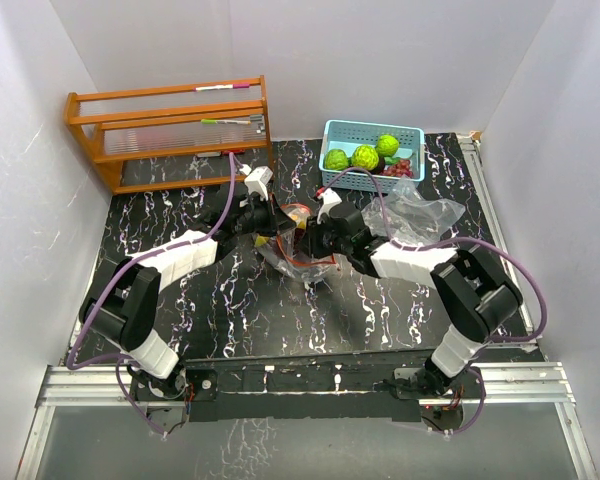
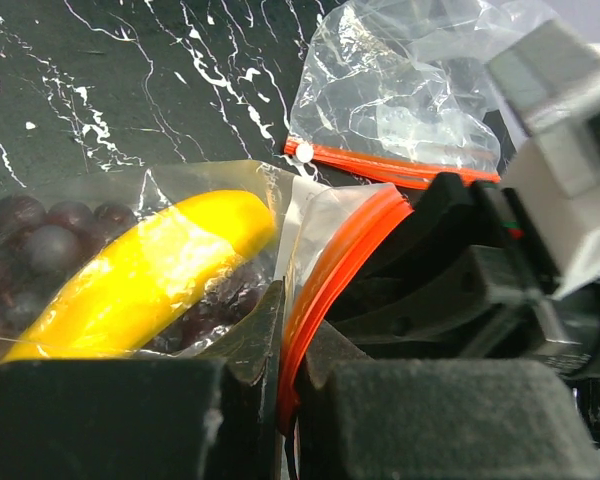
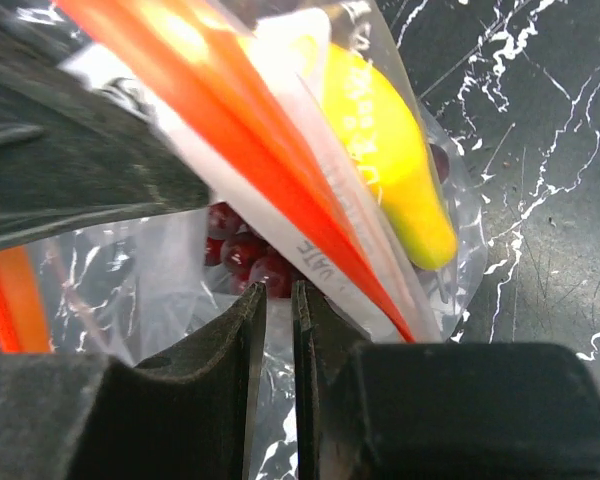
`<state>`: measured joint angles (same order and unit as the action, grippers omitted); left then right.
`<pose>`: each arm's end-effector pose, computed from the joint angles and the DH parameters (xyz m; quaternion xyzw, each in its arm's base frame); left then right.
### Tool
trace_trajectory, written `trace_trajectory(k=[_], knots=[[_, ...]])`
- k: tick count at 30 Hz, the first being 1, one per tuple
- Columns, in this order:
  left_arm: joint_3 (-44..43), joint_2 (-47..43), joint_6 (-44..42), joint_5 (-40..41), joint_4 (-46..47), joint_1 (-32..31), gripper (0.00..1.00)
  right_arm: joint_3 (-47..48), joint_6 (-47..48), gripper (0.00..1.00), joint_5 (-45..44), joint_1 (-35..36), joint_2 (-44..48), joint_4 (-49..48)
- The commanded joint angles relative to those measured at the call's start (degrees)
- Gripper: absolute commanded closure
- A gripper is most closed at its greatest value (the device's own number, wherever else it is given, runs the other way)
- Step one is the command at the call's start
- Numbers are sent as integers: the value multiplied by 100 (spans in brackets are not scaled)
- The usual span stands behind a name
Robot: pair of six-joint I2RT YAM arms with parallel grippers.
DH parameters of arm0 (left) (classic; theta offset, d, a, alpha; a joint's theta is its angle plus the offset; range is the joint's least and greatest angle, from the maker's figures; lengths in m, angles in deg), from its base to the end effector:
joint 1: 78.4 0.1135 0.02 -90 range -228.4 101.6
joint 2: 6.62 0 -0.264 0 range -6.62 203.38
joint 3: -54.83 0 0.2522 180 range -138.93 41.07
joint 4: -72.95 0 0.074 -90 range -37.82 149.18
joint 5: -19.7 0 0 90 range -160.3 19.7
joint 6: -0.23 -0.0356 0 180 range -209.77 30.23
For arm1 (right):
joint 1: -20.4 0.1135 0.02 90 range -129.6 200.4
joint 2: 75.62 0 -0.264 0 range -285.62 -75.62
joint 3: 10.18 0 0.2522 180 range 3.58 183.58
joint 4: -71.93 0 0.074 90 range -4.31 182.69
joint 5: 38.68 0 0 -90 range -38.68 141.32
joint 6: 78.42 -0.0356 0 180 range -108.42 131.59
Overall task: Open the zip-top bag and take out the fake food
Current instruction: Pick up the fake fruit from the zipper food storage bag.
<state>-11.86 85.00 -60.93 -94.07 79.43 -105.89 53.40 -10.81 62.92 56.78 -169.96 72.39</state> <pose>0.3103 -0.1776 0.2374 0.1110 0.7953 -0.4173 0.4255 0.2774 0.2132 0.1913 -0.1548 0.8543 0.3163 0.3822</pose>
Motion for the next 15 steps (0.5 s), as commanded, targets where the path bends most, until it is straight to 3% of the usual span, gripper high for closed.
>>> trace_trajectory(k=[1,9,15], knots=[[-169,-180,26,-177,72,16,100,270,105,80,-284,20,-216,-421],[-132,-266,-18,-119,34,16,100,630,610,80,-1180,25,-695,-140],[-144,-306,-71,-68,-29,21,100,676,730,73,-1406,22,-716,-147]])
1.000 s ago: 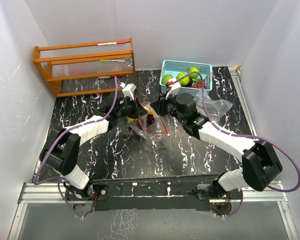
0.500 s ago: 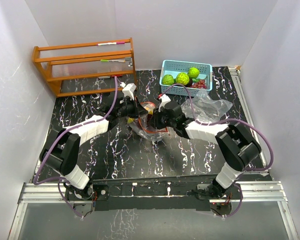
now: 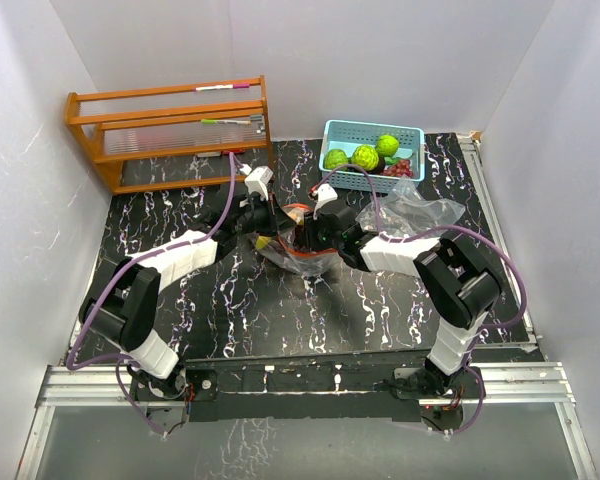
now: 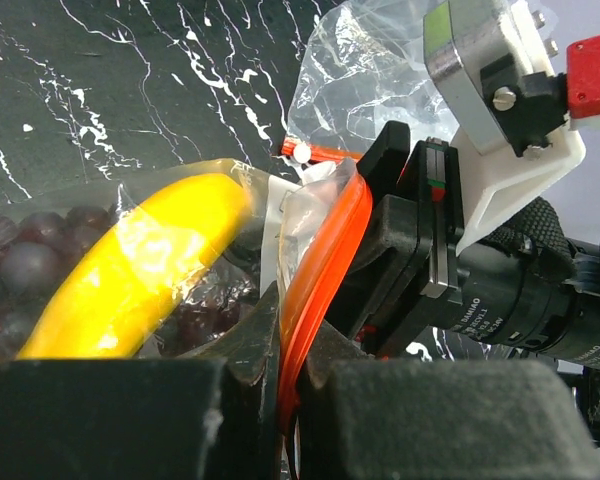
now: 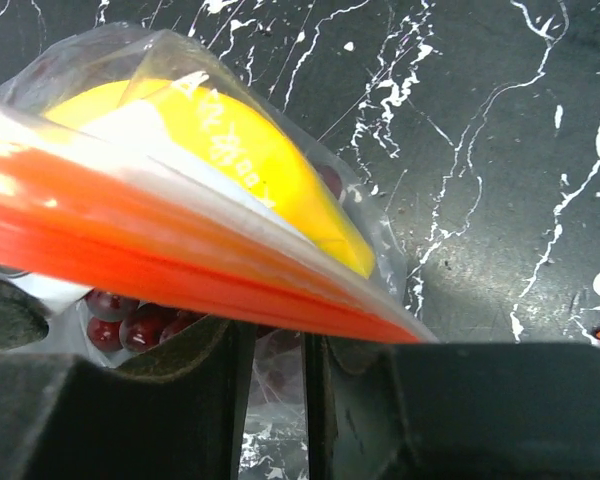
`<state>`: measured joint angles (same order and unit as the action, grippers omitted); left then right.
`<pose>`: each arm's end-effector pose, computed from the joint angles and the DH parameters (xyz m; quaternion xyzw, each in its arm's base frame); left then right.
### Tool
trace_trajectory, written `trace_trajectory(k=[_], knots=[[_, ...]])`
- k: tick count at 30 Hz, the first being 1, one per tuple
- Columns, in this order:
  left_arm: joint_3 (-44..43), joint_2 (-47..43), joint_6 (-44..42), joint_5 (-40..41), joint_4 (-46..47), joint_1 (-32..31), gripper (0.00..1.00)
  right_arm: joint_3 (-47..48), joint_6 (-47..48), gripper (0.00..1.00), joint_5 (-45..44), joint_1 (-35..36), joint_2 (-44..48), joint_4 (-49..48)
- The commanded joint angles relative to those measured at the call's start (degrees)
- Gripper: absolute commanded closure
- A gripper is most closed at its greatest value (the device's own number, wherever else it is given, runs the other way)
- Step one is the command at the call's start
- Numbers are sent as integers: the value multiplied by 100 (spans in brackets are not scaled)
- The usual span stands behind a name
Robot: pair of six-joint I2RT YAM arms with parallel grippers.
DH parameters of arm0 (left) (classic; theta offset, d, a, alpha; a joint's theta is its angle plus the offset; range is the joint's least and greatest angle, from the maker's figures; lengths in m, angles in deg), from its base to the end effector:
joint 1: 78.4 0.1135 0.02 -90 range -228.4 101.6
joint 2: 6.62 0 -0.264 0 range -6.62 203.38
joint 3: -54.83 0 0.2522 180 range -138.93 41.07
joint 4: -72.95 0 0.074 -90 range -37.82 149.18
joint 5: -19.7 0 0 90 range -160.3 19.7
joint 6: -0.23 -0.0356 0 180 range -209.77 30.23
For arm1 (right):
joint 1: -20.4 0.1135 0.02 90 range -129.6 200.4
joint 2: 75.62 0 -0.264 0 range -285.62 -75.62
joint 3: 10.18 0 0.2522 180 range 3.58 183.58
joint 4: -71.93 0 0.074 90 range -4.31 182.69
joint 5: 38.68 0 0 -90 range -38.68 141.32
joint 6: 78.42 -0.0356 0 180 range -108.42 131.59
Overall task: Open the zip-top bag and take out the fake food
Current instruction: Pick up the fake fruit from the zipper food storage bag.
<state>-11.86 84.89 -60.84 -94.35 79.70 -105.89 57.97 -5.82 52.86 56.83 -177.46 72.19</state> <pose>0.3101 -0.1777 0.2385 0.1124 0.7931 -0.4201 0.4265 0.3011 0.2234 0.1708 -0.1521 0.8695 0.2232 0.4136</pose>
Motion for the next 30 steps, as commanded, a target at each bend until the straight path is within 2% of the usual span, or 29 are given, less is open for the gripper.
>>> trace_trajectory(k=[1,3,6,8,10,16,18,24,25,27,30], knots=[[-135,-287,-82,-32,-52,16,100,225,270,71,-442,20,67,-127],[-137,-277,-80,-29,-27,21,100,242,336,63,-530,16,87,-131],[-127,-258,-72,-29,-4,18,100,277,475,39,-391,21,26,-124],[-117,-260,-71,-19,1,15,100,303,498,29,-177,38,-91,-114],[-117,-271,-71,-20,-3,17,100,325,505,23,-47,120,-247,-101],[-115,-306,-98,-3,-39,15,100,342,596,17,7,319,-838,44],[-96,-307,-89,7,-26,16,100,307,547,22,36,321,-905,68],[-55,-326,-72,17,-9,15,100,229,476,75,-249,319,-553,143],[-52,-318,-67,16,-4,15,100,245,472,82,-297,321,-473,184],[-55,-326,-70,15,-10,15,100,260,461,90,-397,320,-270,280],[-40,-335,-80,70,-30,15,100,203,400,91,-421,321,226,335]])
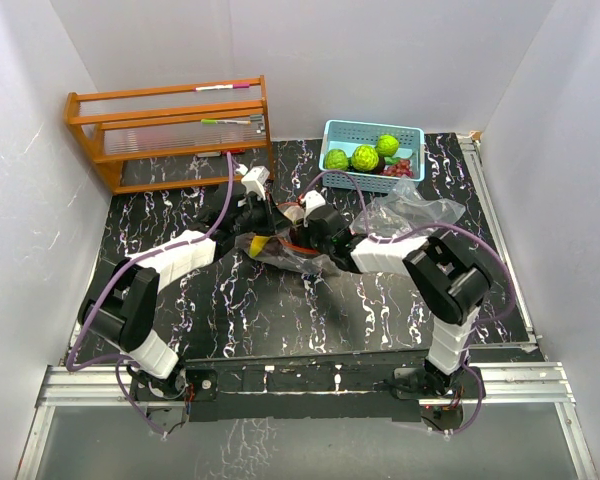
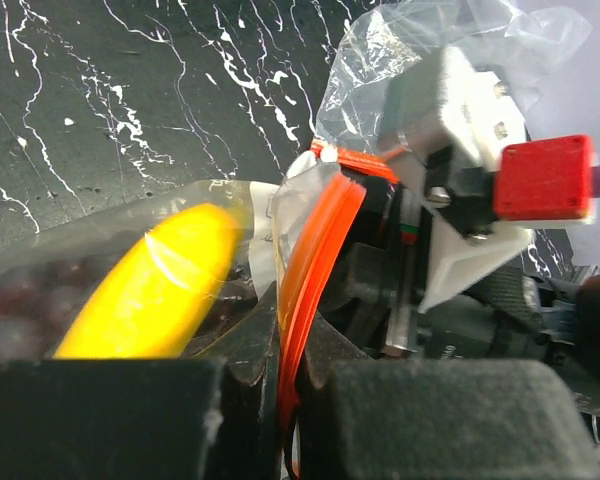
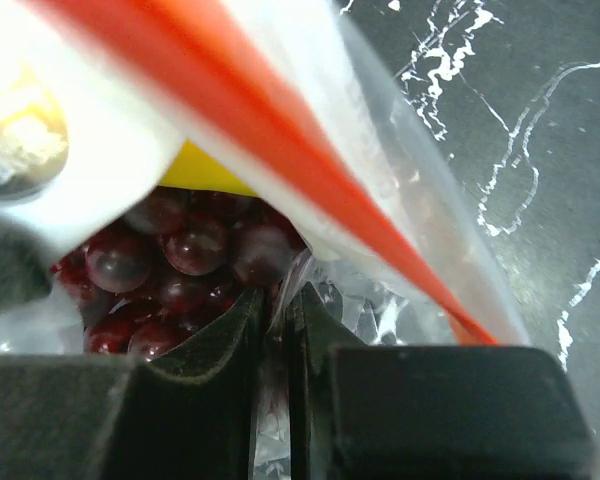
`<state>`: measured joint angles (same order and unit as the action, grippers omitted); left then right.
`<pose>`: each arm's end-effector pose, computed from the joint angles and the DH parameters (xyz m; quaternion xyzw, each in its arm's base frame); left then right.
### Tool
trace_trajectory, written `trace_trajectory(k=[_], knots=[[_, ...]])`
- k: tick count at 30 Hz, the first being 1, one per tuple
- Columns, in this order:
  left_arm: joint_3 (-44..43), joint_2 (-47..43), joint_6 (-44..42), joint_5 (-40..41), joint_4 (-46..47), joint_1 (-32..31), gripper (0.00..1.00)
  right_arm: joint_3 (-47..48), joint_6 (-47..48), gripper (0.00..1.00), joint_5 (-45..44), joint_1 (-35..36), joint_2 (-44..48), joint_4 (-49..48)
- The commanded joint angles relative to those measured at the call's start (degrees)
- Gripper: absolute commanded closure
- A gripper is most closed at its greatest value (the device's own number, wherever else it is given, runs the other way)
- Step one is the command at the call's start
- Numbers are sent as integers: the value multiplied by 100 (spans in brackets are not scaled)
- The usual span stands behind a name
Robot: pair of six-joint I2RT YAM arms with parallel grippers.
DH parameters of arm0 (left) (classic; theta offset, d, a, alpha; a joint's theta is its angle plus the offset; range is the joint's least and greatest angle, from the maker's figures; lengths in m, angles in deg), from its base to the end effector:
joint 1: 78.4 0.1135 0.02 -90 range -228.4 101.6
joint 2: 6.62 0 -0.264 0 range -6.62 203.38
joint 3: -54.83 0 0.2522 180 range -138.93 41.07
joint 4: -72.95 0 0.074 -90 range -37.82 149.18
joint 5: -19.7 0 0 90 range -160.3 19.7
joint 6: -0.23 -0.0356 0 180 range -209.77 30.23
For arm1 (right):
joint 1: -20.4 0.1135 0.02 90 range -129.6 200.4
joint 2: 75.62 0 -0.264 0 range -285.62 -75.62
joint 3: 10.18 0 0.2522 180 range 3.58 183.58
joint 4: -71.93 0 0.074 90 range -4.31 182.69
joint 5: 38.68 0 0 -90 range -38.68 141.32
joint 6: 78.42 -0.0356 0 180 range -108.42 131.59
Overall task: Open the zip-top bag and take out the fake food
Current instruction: Pick up the fake fruit from the zipper food storage bag.
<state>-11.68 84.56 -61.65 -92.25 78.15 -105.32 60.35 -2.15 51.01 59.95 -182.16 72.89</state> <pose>0.3110 -0.1728 0.2365 0.1015 0.8027 -0.3997 0.4308 0.2983 0.2461 0.1524 -0.1987 0.8725 0.1980 0.4001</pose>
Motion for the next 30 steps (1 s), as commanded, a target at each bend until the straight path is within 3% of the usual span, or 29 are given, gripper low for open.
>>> trace_trajectory(k=[1,7,10,13,16,18,23,30], knots=[[-50,-297,1,-134,125,-42,100,-60,3,92,-214,2,899,260],[-53,-253,26,-122,143,-42,100,-252,-61,90,-78,-18,1787,83],[-50,-257,27,-118,135,-39,100,-229,51,61,-204,-26,1944,168],[-58,-250,31,-125,149,-42,100,-158,140,49,-217,-28,1974,355],[-60,-265,36,-166,157,-37,100,-147,111,50,-40,-21,2042,336],[-61,-279,44,-164,152,-42,100,-130,81,56,41,-22,2035,301],[-52,-350,36,-218,145,-42,100,-114,-86,91,54,-22,1713,223],[182,-702,-10,-282,427,-42,100,37,-301,89,500,-29,1089,-99]])
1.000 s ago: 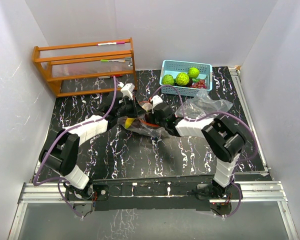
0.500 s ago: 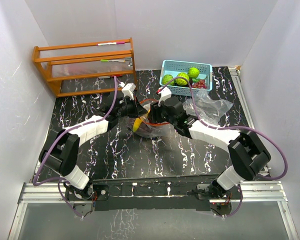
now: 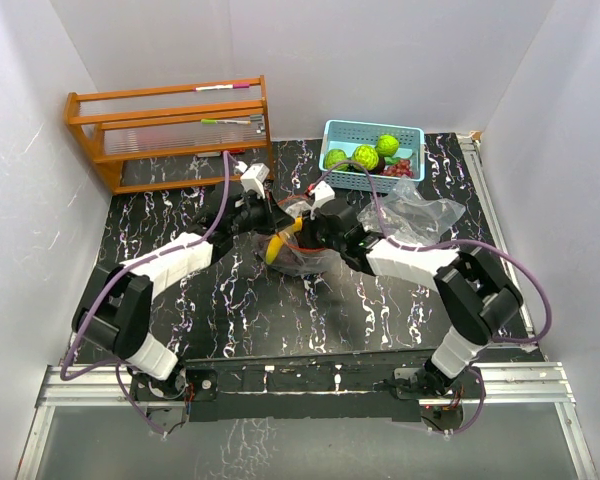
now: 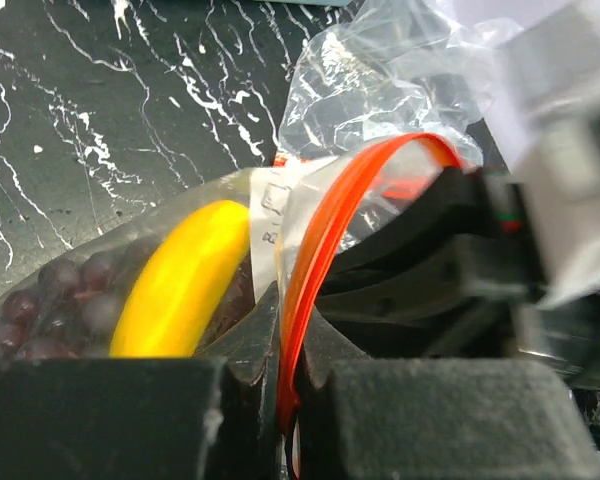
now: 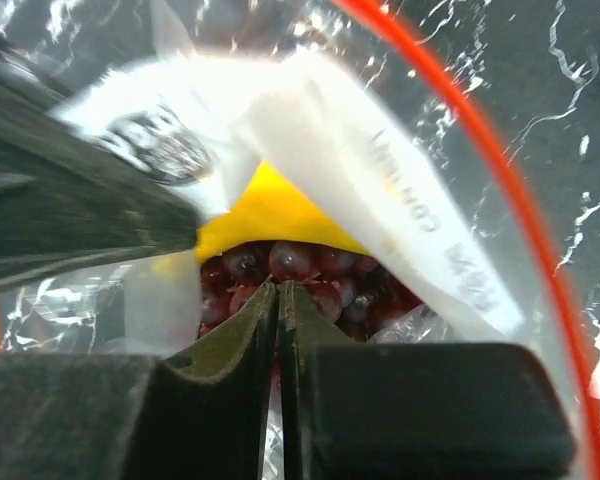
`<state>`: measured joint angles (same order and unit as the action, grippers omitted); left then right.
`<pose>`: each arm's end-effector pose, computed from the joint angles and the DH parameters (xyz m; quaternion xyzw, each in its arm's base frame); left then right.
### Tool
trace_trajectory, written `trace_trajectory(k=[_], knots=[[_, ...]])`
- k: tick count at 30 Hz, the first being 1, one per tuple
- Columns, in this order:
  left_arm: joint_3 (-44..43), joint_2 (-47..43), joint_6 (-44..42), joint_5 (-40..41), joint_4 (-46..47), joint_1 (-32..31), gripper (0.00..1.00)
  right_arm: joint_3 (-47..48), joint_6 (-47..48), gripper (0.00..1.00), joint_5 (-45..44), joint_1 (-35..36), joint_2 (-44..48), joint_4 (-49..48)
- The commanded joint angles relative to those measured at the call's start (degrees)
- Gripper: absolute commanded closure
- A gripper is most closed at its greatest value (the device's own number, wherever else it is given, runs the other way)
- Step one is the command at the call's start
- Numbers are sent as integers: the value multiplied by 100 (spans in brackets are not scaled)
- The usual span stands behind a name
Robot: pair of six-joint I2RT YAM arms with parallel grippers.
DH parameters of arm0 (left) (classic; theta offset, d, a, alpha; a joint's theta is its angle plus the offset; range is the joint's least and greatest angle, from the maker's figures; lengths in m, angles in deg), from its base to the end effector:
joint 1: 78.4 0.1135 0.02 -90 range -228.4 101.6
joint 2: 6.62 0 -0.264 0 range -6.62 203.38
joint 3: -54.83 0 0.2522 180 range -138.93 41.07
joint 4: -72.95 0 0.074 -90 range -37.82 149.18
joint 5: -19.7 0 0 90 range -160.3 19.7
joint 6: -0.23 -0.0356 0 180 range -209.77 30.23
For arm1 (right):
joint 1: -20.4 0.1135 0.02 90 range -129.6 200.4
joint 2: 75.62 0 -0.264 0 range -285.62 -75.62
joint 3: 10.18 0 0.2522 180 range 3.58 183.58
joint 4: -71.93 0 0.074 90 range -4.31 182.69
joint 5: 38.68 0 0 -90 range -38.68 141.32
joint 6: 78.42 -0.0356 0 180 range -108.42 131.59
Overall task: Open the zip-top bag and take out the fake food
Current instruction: Pick up the fake fruit from the zipper food storage bag.
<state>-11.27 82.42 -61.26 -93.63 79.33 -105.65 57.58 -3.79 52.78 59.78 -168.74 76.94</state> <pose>0.3048 -0.1728 0.2488 0.1123 0.7863 -0.4171 0.4418 0.2752 0.2271 0.2137 -0.1866 0.8473 0.2384 0.4364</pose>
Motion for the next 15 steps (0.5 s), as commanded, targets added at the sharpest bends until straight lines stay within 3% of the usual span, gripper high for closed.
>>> trace_trajectory(k=[1,3,5,12,15], knots=[[162,-538,-48,-138,367,-7,100,374,-138,83,379,-9,-355,-497],[165,-564,-63,-145,362,-11,100,478,-149,61,527,-9,-511,-468],[145,-543,-91,-135,301,-9,100,526,-157,46,653,-10,-632,-473],[171,-536,-91,-98,312,-9,100,585,97,38,284,-2,-1099,-77],[179,-537,-109,-60,288,-9,100,488,324,27,81,-4,-1047,-43]])
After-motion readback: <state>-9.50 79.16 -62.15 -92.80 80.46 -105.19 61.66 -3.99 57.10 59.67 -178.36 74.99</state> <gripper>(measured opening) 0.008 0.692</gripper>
